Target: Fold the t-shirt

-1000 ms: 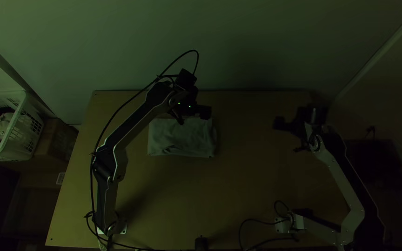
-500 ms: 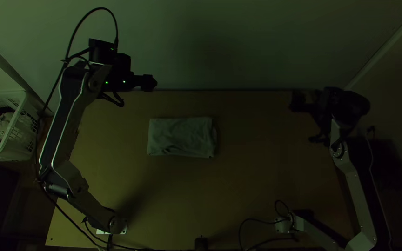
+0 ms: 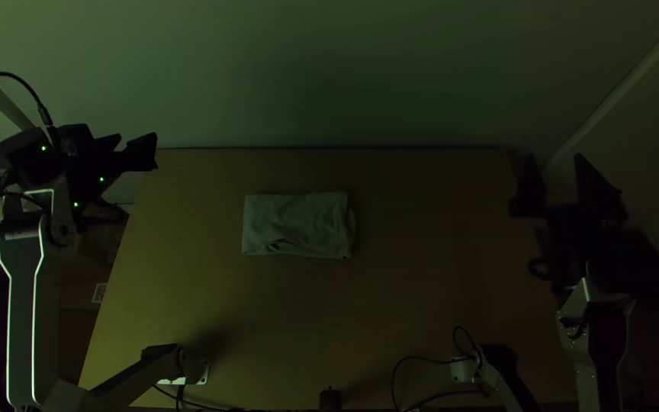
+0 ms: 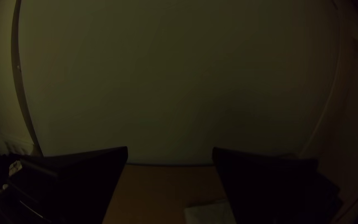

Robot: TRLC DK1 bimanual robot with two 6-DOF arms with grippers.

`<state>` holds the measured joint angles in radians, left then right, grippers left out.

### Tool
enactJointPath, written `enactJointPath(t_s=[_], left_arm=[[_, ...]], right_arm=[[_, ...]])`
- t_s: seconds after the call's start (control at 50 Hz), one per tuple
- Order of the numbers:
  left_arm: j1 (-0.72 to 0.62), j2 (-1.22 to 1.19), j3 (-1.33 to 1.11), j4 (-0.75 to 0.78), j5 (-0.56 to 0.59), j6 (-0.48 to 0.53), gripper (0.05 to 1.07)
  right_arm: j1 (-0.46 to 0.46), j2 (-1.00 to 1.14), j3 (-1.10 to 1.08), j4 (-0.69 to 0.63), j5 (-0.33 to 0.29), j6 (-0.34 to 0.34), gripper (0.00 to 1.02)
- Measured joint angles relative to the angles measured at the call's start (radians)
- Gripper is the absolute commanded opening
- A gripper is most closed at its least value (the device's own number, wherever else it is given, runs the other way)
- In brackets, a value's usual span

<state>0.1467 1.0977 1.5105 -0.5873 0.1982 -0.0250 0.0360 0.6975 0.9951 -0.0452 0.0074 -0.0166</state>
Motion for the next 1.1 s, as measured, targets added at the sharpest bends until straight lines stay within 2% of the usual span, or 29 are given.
enactJointPath(t_s=[0.28,0.44,0.74,0.88,1.1], left_arm=[[0.079,-0.303,-0.530,0.287,0.000,0.000,1.03],[0.084,-0.431,-0.765,0.421,-0.001,0.000,1.03],[0.116,-0.489,-1.001,0.685,-0.004,-0.012,1.03],[0.125,-0.484,-1.103,0.838,-0.007,-0.029,1.03],[0.127,-0.520,-1.188,0.886,-0.007,-0.035,1.03]], right_arm=[[-0.013,-0.268,-0.354,0.141,0.000,-0.011,0.99],[-0.012,-0.364,-0.466,0.172,0.000,-0.011,0.99],[-0.013,-0.458,-0.592,0.189,0.000,-0.011,0.99],[-0.018,-0.496,-0.678,0.276,0.000,-0.011,0.99],[-0.020,-0.639,-0.809,0.315,0.000,-0.010,0.99]])
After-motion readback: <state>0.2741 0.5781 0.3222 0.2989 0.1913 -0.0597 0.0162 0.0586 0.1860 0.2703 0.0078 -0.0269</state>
